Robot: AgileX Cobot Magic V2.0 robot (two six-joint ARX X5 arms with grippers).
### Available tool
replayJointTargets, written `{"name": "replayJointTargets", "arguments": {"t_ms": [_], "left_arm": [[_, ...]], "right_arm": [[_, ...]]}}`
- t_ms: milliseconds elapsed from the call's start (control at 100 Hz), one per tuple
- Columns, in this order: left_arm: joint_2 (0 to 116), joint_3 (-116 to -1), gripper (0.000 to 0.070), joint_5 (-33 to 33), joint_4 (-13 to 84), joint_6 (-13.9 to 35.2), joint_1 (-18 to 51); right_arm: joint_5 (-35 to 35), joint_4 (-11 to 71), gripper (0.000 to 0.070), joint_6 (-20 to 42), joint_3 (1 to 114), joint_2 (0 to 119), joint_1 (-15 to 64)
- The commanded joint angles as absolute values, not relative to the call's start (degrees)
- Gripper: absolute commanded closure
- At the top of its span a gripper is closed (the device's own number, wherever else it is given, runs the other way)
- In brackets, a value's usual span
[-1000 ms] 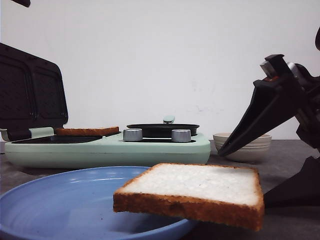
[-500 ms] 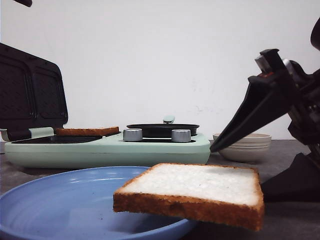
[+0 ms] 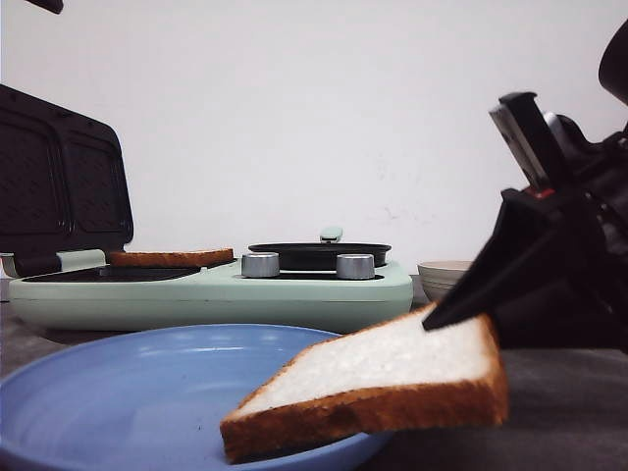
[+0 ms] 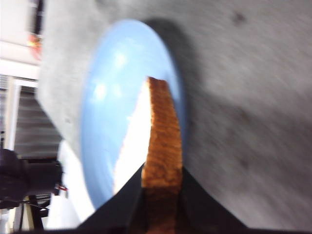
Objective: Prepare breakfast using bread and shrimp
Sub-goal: 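Grasp the bread slice edge with the right gripper and lift it toward the press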
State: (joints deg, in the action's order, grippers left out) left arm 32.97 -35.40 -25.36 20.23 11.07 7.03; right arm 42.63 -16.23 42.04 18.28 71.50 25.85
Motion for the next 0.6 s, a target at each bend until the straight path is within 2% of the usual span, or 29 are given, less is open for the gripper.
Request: {"name": "replayJointTargets", "arguments": {"t_ms": [0,170,360,460,590], "left_arm": [[33.12,-35.59,0.0,-25.19,19.68,10.66,7.2],[33.15,-35.59,0.0,-24.25,19.68,10.52,7.2],[33.12,-35.59,0.0,-23.38,19.68,9.89,7.2],[33.12,-35.62,0.0,-22.09,19.66,9.65,7.16],[33.12,-35.64,0.0,-22.06,19.57,9.06,6.87]], "right_arm": [[43.16,-19.16,0.07,44.27,18.46,72.18,26.17],[45.21,-24.05,0.07,47.16,19.35,72.18,26.17],[47.75,-23.88,0.07,47.18,24.14,72.2,27.05],[47.57,-21.69,0.07,46.89,28.58,72.23,27.77],[46.54,-14.26,0.07,43.4,35.99,72.69,27.79]]}}
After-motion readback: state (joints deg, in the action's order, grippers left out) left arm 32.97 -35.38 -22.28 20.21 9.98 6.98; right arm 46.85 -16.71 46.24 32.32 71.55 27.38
